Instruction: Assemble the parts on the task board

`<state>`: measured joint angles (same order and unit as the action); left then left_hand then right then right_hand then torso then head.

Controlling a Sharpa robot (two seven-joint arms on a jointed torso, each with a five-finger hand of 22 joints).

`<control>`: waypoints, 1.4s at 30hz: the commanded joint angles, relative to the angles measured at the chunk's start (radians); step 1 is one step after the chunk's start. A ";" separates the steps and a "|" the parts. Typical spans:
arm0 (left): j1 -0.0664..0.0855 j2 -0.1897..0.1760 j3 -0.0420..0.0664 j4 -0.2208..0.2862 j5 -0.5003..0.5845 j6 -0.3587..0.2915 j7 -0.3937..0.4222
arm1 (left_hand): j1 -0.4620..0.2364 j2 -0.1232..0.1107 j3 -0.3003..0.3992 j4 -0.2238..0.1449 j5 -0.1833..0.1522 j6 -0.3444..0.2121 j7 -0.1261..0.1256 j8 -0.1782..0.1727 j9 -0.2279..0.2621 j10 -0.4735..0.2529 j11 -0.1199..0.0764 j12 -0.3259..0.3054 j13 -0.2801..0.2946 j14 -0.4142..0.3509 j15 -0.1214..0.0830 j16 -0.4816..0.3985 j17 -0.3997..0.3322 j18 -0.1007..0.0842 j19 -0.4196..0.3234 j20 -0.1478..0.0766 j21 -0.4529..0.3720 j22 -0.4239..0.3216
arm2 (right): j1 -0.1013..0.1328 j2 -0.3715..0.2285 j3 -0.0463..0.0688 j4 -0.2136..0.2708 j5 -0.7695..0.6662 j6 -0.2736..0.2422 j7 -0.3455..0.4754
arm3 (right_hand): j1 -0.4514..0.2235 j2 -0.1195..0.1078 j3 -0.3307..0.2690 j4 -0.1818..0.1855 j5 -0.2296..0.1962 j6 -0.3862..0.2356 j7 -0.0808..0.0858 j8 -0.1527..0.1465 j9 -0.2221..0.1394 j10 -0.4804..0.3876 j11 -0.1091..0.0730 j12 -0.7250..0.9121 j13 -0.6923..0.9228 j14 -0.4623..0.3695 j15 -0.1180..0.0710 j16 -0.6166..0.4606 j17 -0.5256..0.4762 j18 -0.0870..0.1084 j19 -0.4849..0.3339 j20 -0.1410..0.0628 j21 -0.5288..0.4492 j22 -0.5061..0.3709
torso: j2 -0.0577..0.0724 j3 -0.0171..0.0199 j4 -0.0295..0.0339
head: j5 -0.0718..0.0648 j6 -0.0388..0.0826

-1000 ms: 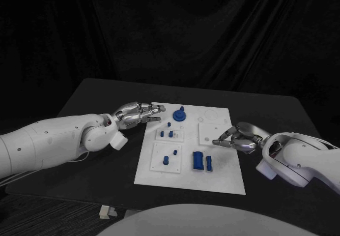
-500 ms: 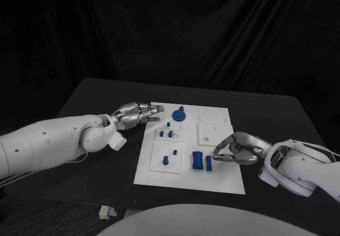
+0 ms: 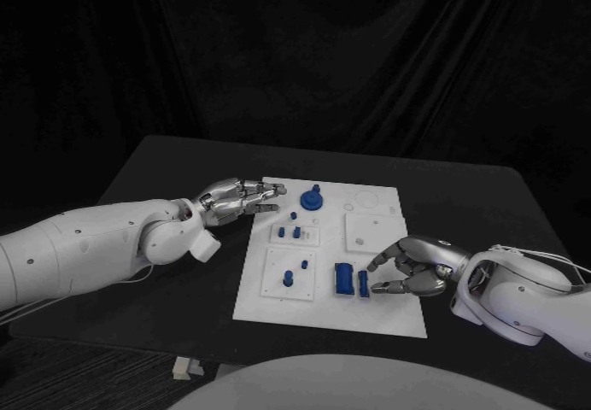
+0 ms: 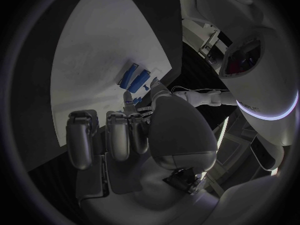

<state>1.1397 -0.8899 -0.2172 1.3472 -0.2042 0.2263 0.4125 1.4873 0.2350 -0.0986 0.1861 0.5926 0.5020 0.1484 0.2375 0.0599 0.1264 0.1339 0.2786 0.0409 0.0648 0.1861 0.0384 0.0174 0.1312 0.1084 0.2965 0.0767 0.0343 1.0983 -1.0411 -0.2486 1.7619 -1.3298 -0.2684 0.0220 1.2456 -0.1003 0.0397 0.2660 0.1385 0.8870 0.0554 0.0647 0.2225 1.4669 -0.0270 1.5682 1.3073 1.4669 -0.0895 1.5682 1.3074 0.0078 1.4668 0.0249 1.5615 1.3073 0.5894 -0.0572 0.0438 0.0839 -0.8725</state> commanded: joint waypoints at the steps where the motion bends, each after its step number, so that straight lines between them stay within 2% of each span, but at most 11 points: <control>1: -0.002 0.000 0.001 0.002 0.002 0.007 0.015 | 0.010 -0.001 0.007 -0.004 0.007 -0.005 0.005 -0.003 -0.001 0.002 0.006 -0.003 0.001 -0.001 0.005 0.006 0.001 -0.001 0.007 -0.002 0.005 0.001 | -0.004 0.001 0.000 0.000 -0.060 -0.002 -0.021 | 0.012 0.002 -0.001 0.005 -0.004 -0.010 0.000 -0.004 -0.003 0.104 -0.008 0.003 0.263 0.102 -0.009 0.000 0.256 -0.006 0.100 -0.009 0.002 0.260 | -0.001 -0.0004 -0.0002 | 0.002 0.000; 8: -0.003 0.001 0.001 0.000 0.002 0.007 0.016 | 0.011 -0.001 0.008 -0.005 0.008 -0.006 0.005 -0.004 -0.001 0.001 0.006 -0.004 0.001 -0.001 0.006 0.006 0.001 -0.002 0.007 -0.002 0.005 0.001 | -0.005 0.006 0.000 -0.003 -0.072 -0.004 -0.035 | 0.017 0.002 -0.001 0.006 -0.001 -0.020 -0.002 -0.004 -0.012 0.104 -0.009 0.003 0.263 0.102 -0.010 0.000 0.254 -0.005 0.099 -0.010 0.001 0.260 | -0.002 -0.0016 0.0017 | -0.002 0.000; 14: -0.004 0.002 0.001 -0.001 0.002 0.008 0.016 | 0.011 -0.001 0.008 -0.005 0.008 -0.006 0.005 -0.004 -0.001 0.001 0.006 -0.004 0.001 -0.001 0.006 0.006 0.001 -0.002 0.007 -0.002 0.005 0.001 | -0.012 0.015 0.000 -0.009 -0.074 -0.005 -0.045 | 0.018 0.003 -0.001 0.009 -0.001 -0.026 -0.003 -0.004 -0.017 0.104 -0.010 0.003 0.263 0.101 -0.010 -0.001 0.251 -0.005 0.098 -0.010 -0.001 0.259 | -0.002 -0.0001 0.0013 | -0.002 0.000; 23: -0.006 0.001 0.001 -0.001 0.002 0.009 0.016 | 0.011 -0.001 0.008 -0.005 0.008 -0.006 0.005 -0.004 -0.001 0.001 0.006 -0.004 0.001 -0.001 0.006 0.006 0.001 -0.002 0.007 -0.002 0.005 0.001 | -0.019 0.023 0.000 -0.014 -0.075 -0.008 -0.057 | 0.015 0.003 -0.005 0.016 -0.006 -0.044 -0.005 -0.004 -0.031 0.104 -0.012 0.003 0.263 0.101 -0.012 -0.003 0.247 -0.004 0.096 -0.011 -0.004 0.258 | -0.001 -0.0004 0.0009 | 0.000 0.000; 35: -0.009 0.002 0.001 -0.003 0.002 0.010 0.016 | 0.012 -0.002 0.009 -0.007 0.009 -0.006 0.005 -0.004 -0.001 0.001 0.006 -0.004 0.001 -0.001 0.006 0.006 0.001 -0.002 0.007 -0.002 0.005 0.001 | -0.025 0.031 0.000 -0.019 -0.075 0.019 -0.077 | 0.015 0.004 -0.005 0.017 -0.007 -0.047 -0.005 -0.004 -0.034 0.104 -0.012 0.003 0.263 0.100 -0.012 -0.004 0.242 -0.003 0.094 -0.012 -0.007 0.257 | -0.001 -0.0006 0.0014 | -0.002 0.000; 42: -0.010 0.001 0.001 -0.003 0.002 0.011 0.016 | 0.012 -0.002 0.009 -0.007 0.009 -0.006 0.005 -0.004 -0.001 0.001 0.006 -0.004 0.001 -0.001 0.006 0.006 0.001 -0.002 0.007 -0.002 0.005 0.001 | -0.029 0.031 0.000 -0.019 -0.075 0.031 -0.085 | 0.014 0.007 -0.007 0.018 -0.011 -0.024 0.002 0.008 -0.040 0.104 -0.007 0.003 0.263 0.100 -0.009 -0.004 0.243 -0.003 0.094 -0.011 -0.006 0.257 | -0.001 -0.0006 0.0013 | -0.001 0.000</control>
<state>1.1316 -0.8898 -0.2172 1.3431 -0.2043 0.2268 0.4127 1.4872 0.2351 -0.0917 0.1793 0.5974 0.4984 0.1521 0.2376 0.0599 0.1264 0.1338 0.2786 0.0410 0.0647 0.1860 0.0384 0.0171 0.1312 0.1083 0.2965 0.0767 0.0343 1.0773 -1.0119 -0.2440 1.7430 -1.3958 -0.2693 -0.0307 1.2530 -0.0971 0.0344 0.2773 0.1307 0.8576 0.0573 0.0697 0.1831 1.4669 -0.0341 1.5682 1.3078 1.4670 -0.0966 1.5682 1.3073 0.0077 1.4670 0.0179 1.5566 1.3078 0.5880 -0.0575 0.0453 0.0826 -0.8725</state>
